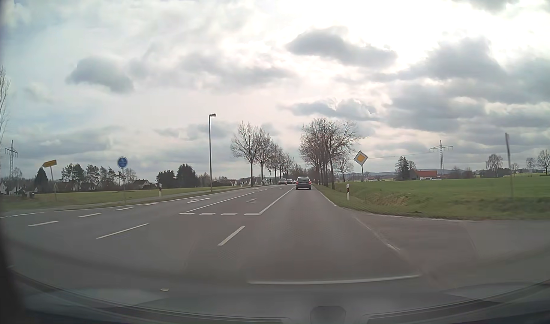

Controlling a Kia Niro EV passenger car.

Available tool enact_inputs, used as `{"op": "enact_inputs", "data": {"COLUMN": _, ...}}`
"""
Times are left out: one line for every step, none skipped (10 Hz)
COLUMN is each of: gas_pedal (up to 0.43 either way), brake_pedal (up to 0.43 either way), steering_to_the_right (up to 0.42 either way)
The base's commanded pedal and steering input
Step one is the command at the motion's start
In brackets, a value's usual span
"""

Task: Follow the waypoints while adhering to traffic rules and regulations

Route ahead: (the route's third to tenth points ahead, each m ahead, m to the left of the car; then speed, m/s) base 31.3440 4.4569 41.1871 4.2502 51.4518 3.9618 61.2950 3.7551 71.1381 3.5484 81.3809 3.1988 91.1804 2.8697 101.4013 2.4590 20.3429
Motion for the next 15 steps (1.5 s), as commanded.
{"op": "enact_inputs", "data": {"gas_pedal": 0.209, "brake_pedal": 0.000, "steering_to_the_right": 0.007}}
{"op": "enact_inputs", "data": {"gas_pedal": 0.209, "brake_pedal": 0.000, "steering_to_the_right": 0.007}}
{"op": "enact_inputs", "data": {"gas_pedal": 0.209, "brake_pedal": 0.000, "steering_to_the_right": 0.007}}
{"op": "enact_inputs", "data": {"gas_pedal": 0.220, "brake_pedal": 0.000, "steering_to_the_right": 0.007}}
{"op": "enact_inputs", "data": {"gas_pedal": 0.220, "brake_pedal": 0.000, "steering_to_the_right": 0.007}}
{"op": "enact_inputs", "data": {"gas_pedal": 0.220, "brake_pedal": 0.000, "steering_to_the_right": 0.007}}
{"op": "enact_inputs", "data": {"gas_pedal": 0.220, "brake_pedal": 0.000, "steering_to_the_right": 0.007}}
{"op": "enact_inputs", "data": {"gas_pedal": 0.220, "brake_pedal": 0.000, "steering_to_the_right": 0.007}}
{"op": "enact_inputs", "data": {"gas_pedal": 0.220, "brake_pedal": 0.000, "steering_to_the_right": 0.007}}
{"op": "enact_inputs", "data": {"gas_pedal": 0.220, "brake_pedal": 0.000, "steering_to_the_right": 0.006}}
{"op": "enact_inputs", "data": {"gas_pedal": 0.220, "brake_pedal": 0.000, "steering_to_the_right": 0.006}}
{"op": "enact_inputs", "data": {"gas_pedal": 0.220, "brake_pedal": 0.000, "steering_to_the_right": 0.005}}
{"op": "enact_inputs", "data": {"gas_pedal": 0.220, "brake_pedal": 0.000, "steering_to_the_right": 0.005}}
{"op": "enact_inputs", "data": {"gas_pedal": 0.220, "brake_pedal": 0.000, "steering_to_the_right": 0.004}}
{"op": "enact_inputs", "data": {"gas_pedal": 0.220, "brake_pedal": 0.000, "steering_to_the_right": 0.004}}
